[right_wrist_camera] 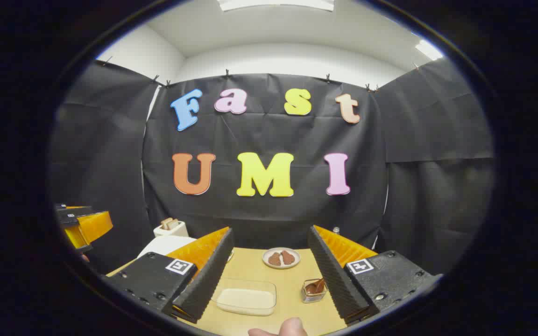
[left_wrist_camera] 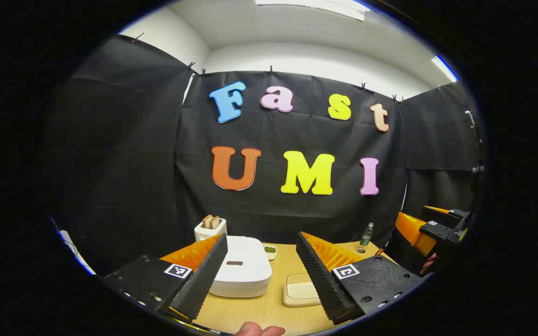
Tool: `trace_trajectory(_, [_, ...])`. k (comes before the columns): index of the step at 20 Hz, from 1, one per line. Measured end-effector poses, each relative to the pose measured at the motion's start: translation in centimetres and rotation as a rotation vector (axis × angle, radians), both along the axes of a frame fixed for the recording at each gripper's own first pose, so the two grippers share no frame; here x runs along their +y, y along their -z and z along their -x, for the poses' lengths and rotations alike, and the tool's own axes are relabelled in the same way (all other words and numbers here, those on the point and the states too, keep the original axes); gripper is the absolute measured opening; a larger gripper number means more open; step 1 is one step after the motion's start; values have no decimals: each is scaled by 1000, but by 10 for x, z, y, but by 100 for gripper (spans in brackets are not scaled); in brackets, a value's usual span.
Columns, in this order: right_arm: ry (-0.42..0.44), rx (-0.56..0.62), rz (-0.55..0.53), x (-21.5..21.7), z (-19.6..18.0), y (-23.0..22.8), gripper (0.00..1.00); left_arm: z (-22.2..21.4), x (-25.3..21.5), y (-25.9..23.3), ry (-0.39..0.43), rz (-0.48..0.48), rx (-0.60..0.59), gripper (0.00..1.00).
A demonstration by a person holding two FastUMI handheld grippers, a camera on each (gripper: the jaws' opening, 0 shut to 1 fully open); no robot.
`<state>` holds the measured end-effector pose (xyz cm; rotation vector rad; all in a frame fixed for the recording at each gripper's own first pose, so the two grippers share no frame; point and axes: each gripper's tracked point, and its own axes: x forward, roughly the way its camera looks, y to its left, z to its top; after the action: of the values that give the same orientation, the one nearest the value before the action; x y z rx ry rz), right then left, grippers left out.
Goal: Close the left gripper, press the button to open the rice cooker; take a wooden spoon from the chopstick holder with the right hand, scoop a spoonful of rice and pour it into the rice cooker, then put the wooden spoon back into the chopstick holder.
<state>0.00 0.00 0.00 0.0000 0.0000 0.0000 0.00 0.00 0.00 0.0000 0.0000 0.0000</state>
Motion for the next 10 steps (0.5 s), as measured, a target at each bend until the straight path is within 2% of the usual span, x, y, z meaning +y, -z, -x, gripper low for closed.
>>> trace_trajectory(6, [8,16,0,-4,-2,-1,100,2,-6,10,-7,17,14,94])
trace_trajectory(10, [18,5,5,-9,0,-3,100,0,-2,8,-23,-8,7,94])
